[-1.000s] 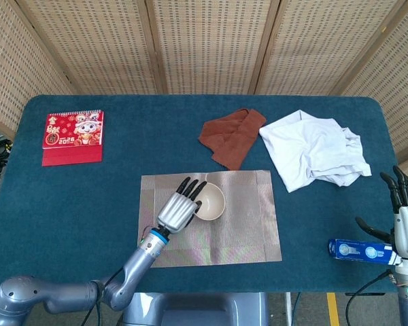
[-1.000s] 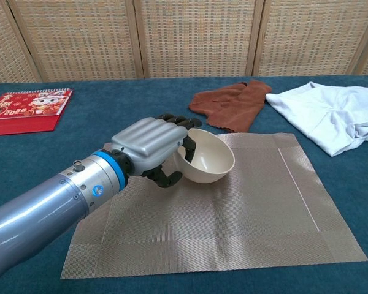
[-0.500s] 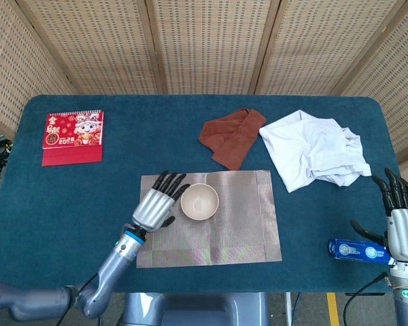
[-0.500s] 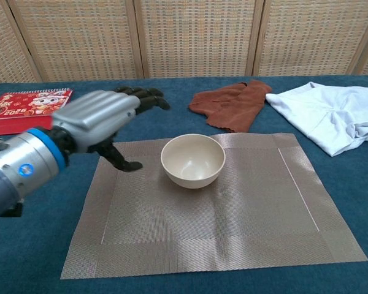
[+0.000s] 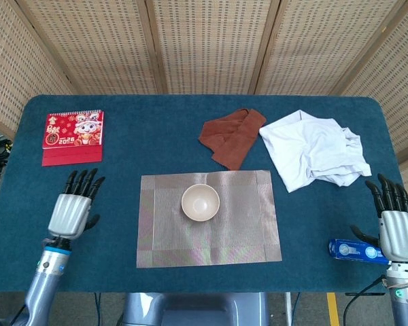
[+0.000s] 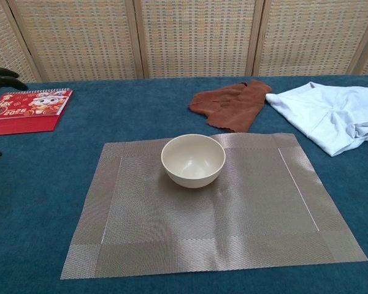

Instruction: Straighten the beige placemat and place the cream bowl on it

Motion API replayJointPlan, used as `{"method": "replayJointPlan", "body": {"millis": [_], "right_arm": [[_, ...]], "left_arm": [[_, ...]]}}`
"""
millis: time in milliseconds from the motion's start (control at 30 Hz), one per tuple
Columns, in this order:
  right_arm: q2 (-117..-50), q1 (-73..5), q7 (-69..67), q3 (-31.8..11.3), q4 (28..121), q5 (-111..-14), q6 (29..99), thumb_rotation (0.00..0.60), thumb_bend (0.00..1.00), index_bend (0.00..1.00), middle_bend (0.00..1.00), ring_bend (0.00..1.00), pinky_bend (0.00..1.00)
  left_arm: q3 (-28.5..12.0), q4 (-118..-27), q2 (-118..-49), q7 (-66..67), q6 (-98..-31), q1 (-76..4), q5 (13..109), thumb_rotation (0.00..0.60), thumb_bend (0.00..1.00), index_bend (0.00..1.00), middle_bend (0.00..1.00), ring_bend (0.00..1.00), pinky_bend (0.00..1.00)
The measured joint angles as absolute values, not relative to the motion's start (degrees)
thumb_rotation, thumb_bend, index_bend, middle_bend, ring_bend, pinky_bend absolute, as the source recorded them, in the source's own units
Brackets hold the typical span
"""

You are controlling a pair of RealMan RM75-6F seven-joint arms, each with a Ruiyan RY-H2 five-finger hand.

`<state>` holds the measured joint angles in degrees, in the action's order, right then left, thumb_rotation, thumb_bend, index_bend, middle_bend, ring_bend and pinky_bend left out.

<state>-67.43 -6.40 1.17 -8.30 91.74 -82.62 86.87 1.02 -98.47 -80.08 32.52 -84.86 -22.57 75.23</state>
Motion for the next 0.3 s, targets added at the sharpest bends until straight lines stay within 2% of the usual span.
{"method": "replayJointPlan", "body": {"millis": [300], "right_arm": [[-65.1, -6.1, 4.4, -6.9, 94.2, -81.5, 84.5, 0.600, 0.29, 0.14, 0.00, 0.00, 0.00]], "left_arm": [[5.3, -98.7, -75.9, 28.9, -93.9, -12.8, 79.3, 0.600, 0.20, 0.04, 0.00, 0.00, 0.00]]}}
